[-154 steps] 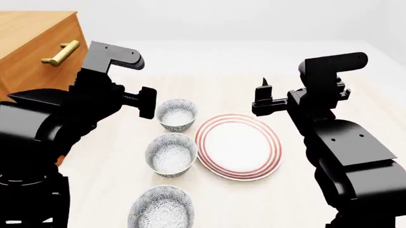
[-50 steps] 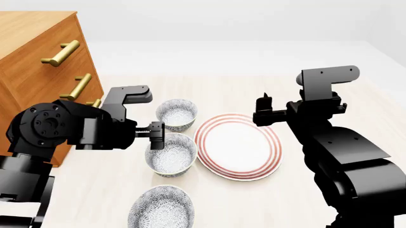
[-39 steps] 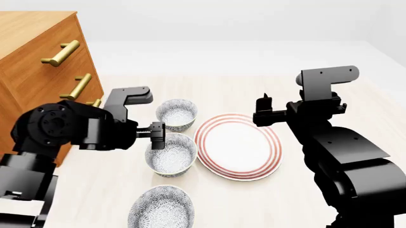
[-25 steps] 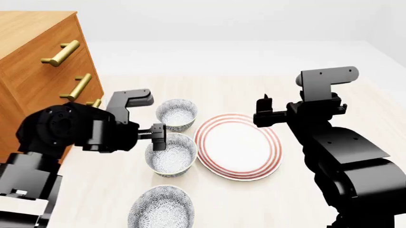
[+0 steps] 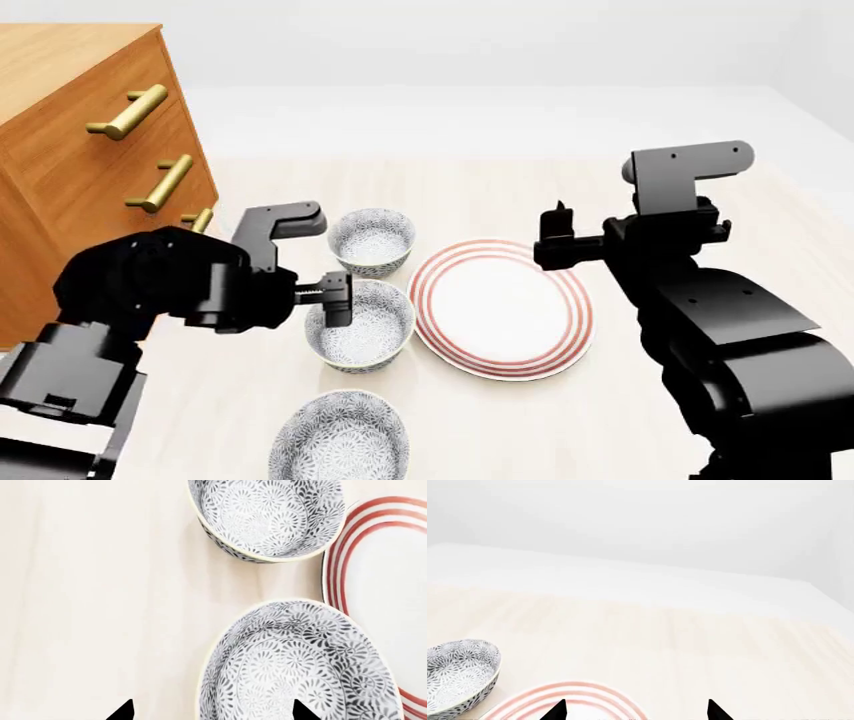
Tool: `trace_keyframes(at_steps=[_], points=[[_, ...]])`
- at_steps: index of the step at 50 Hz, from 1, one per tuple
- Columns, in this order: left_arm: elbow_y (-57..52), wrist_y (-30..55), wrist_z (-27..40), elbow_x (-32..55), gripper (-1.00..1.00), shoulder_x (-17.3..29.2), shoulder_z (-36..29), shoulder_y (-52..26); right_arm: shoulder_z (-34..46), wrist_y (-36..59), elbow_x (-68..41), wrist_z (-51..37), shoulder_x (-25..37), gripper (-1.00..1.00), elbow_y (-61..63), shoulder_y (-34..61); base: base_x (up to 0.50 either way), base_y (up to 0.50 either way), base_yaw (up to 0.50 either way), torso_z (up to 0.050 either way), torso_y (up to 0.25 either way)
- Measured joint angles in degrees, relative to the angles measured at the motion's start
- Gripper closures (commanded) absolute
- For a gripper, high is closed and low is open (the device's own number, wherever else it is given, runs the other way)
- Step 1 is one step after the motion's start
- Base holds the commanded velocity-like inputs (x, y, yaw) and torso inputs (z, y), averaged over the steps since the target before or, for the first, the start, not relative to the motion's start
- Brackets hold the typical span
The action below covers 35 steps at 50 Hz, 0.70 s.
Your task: Stack the bowl in the middle on the bowl at the back.
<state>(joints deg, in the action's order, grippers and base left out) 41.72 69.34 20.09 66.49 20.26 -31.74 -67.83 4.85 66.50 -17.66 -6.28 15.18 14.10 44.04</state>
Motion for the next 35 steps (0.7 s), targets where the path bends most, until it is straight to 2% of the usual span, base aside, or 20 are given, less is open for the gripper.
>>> trace_keyframes(at_steps=[35], points=[[9.8,-4.9,-6.57,-4.29,-1.0,-3.49,-4.01,-1.29,0.76,-0.19,-0.37,-0.56,0.49,-1.0,-1.11,0.15,0.0,0.0,0.0,0.0,0.0]])
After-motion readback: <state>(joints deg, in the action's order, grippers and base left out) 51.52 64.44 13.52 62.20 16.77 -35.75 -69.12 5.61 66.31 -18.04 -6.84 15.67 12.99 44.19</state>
